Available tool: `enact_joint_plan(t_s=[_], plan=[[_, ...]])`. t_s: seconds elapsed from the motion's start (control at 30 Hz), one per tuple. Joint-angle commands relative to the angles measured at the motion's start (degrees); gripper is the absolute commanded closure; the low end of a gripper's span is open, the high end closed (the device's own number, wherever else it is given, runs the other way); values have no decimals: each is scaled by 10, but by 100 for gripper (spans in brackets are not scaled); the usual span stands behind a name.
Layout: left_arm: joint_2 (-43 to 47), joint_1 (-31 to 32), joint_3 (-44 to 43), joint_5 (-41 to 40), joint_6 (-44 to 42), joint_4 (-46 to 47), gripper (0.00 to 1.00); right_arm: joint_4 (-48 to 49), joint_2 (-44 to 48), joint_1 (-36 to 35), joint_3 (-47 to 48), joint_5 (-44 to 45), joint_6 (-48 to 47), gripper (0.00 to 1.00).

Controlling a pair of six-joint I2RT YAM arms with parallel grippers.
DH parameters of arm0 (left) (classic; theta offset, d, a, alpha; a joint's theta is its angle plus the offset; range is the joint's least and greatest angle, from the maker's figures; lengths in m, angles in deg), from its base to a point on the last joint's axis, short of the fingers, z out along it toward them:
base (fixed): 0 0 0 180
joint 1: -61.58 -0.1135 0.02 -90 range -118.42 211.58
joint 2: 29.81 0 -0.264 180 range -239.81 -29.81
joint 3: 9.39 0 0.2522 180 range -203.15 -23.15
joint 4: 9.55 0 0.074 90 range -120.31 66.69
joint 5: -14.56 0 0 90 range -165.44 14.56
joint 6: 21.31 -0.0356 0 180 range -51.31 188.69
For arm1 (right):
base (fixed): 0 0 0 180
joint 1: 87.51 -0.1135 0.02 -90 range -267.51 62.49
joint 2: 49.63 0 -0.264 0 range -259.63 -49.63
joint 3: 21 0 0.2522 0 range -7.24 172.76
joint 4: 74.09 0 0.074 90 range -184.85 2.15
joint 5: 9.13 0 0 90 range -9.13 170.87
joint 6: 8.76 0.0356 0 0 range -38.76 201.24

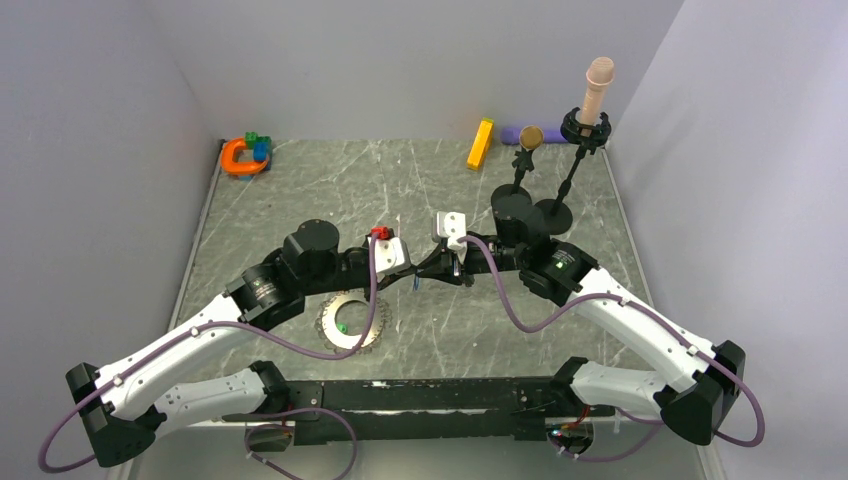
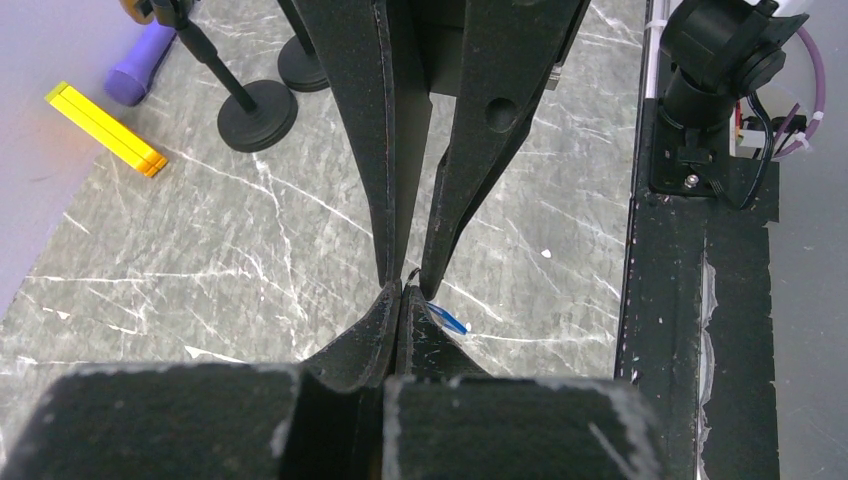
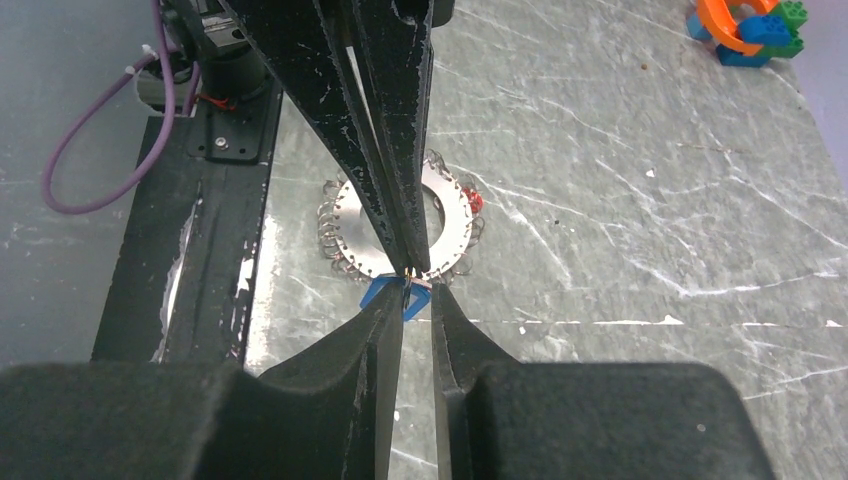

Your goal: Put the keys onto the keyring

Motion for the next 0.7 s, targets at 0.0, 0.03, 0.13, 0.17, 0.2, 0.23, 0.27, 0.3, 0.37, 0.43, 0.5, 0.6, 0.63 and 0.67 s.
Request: enact_joint_plan(t_s=[0.0, 0.03, 0.13, 0.17, 0.2, 0.23, 0.27, 0.3, 0.37, 0.43, 0.5, 0.6, 0.63, 0.67], plan=[[-1, 4, -4, -2, -3, -1, 100, 9, 3, -3, 22, 3, 7, 79], [-2, 4, -4, -2, -3, -1, 100, 8, 3, -2, 22, 4, 7, 79], [-2, 4, -4, -1, -3, 0, 100, 8, 3, -3, 22, 5, 9, 79], [-3, 5, -4, -2, -3, 0, 100, 9, 4, -3, 23, 5, 10, 79], [-3, 4, -4, -2, -3, 0, 100, 9, 4, -3, 23, 4, 10, 79], [-3, 4, -4, -3, -3, -1, 100, 9, 3, -2, 23, 3, 10, 79], [-3, 5, -5, -3, -3, -1, 100, 9, 3, -3, 23, 4, 11, 80], [-3, 5, -5, -4, -3, -1, 100, 9, 3, -2, 23, 3, 11, 83], [-2, 5, -4, -3, -2, 1, 100, 10, 3, -2, 22, 2, 10, 88], [-2, 5, -4, -5, -2, 1, 100, 10, 3, -2, 22, 0, 9, 97], [-1, 5, -4, -5, 0, 2, 100, 9, 2, -2, 21, -3, 7, 100], [8, 5, 4, -9, 14, 19, 100, 12, 5, -2, 17, -7, 11, 100], [14, 5, 8, -16, 22, 26, 96, 17, 9, -3, 14, -9, 14, 100], [25, 3, 17, -25, 35, 38, 83, 22, 13, -2, 12, -10, 15, 100]])
